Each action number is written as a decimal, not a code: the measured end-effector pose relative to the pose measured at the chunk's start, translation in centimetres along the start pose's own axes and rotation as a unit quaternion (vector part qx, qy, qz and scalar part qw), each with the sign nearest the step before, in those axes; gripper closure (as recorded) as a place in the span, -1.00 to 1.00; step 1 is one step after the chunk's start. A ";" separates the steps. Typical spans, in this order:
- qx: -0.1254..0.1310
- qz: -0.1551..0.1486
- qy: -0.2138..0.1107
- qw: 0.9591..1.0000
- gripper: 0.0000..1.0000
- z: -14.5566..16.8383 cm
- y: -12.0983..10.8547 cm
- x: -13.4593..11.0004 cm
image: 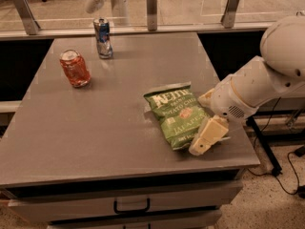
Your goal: Move green jalapeno chip bag near coke can
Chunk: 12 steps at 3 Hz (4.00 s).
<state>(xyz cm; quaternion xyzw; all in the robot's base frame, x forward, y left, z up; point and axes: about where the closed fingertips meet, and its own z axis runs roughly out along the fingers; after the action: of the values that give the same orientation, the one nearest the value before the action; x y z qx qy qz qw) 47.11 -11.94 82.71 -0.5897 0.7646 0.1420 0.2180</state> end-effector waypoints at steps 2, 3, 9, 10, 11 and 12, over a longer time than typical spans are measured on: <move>0.011 -0.028 -0.022 0.999 0.27 -0.5 -0.4 -1.7; 0.048 -0.061 -0.058 0.995 0.74 -2.9 -1.6 -5.4; 0.026 -0.154 -0.105 0.982 -0.77 6.2 -2.9 -20.3; 0.032 -0.150 -0.102 0.983 -1.00 6.7 -3.4 -20.6; 0.049 -0.128 -0.097 0.986 -1.00 5.4 -4.2 -18.9; 0.079 -0.101 -0.090 0.988 -1.00 1.1 -5.5 -15.1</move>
Offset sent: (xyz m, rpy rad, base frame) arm 0.0156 0.0141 0.0402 0.0503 -0.1344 0.0614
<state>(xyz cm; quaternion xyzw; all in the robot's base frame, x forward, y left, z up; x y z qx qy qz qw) 55.77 -0.20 89.60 -0.6299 0.6869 0.1108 0.3450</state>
